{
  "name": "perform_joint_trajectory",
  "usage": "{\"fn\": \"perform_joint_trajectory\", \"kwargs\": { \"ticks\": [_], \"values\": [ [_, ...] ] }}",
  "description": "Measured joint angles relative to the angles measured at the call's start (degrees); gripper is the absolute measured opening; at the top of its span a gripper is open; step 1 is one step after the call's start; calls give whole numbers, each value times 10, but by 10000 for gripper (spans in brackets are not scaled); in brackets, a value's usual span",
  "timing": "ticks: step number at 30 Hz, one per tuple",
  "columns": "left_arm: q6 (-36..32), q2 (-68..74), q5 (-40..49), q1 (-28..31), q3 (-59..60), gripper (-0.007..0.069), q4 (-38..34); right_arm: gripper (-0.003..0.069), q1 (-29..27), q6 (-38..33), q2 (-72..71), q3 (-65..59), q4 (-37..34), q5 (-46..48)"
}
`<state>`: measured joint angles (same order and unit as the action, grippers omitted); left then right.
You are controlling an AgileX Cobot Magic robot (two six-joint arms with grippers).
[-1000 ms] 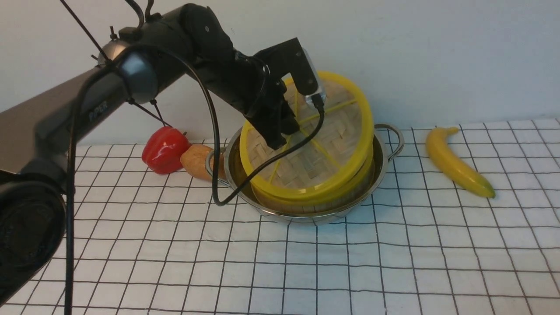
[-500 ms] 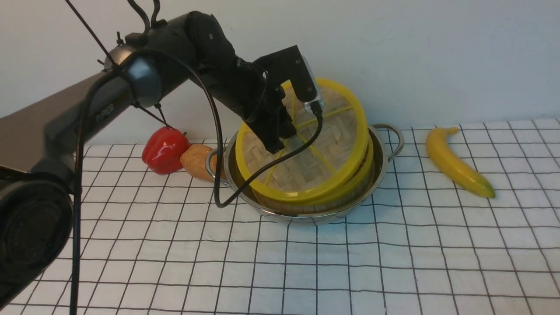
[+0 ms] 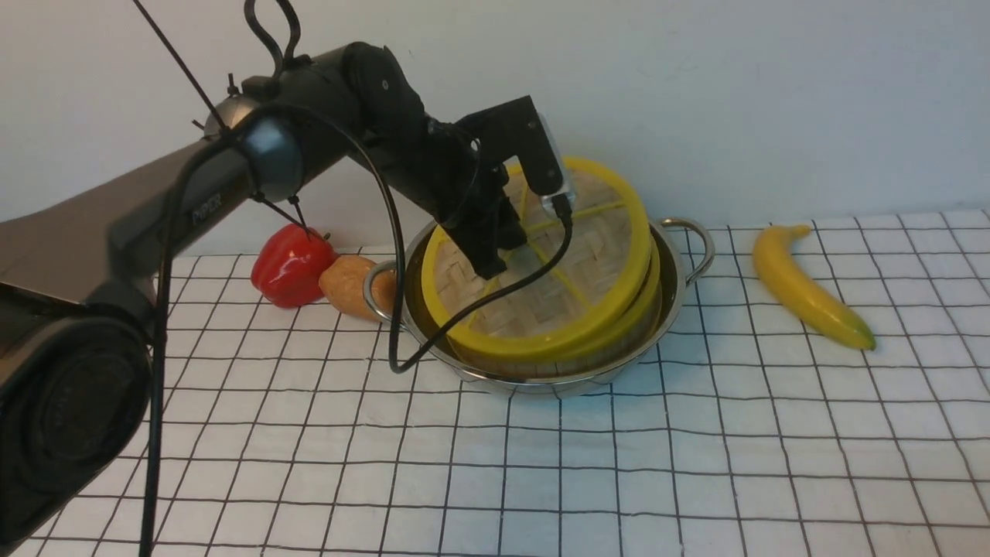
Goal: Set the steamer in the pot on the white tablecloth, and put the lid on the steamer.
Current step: 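Place the yellow bamboo steamer lid onto the steamer in the pot with the left gripper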
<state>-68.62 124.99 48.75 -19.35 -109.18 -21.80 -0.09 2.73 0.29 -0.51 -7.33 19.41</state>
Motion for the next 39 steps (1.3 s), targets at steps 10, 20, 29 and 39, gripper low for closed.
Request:
{"fn": "perform_joint_trajectory", "kwargs": {
  "ticks": [10, 20, 29, 39],
  "values": [
    [-47, 0, -6, 0, 0, 120, -17, 240, 0, 0, 0, 0, 0, 0],
    [-128, 7, -9, 0, 0, 120, -57, 240, 0, 0, 0, 0, 0, 0],
    [-114, 9, -9, 0, -4, 120, -66, 240, 0, 0, 0, 0, 0, 0],
    [-104, 10, 7, 0, -25, 119, -75, 240, 0, 0, 0, 0, 0, 0]
  ]
}}
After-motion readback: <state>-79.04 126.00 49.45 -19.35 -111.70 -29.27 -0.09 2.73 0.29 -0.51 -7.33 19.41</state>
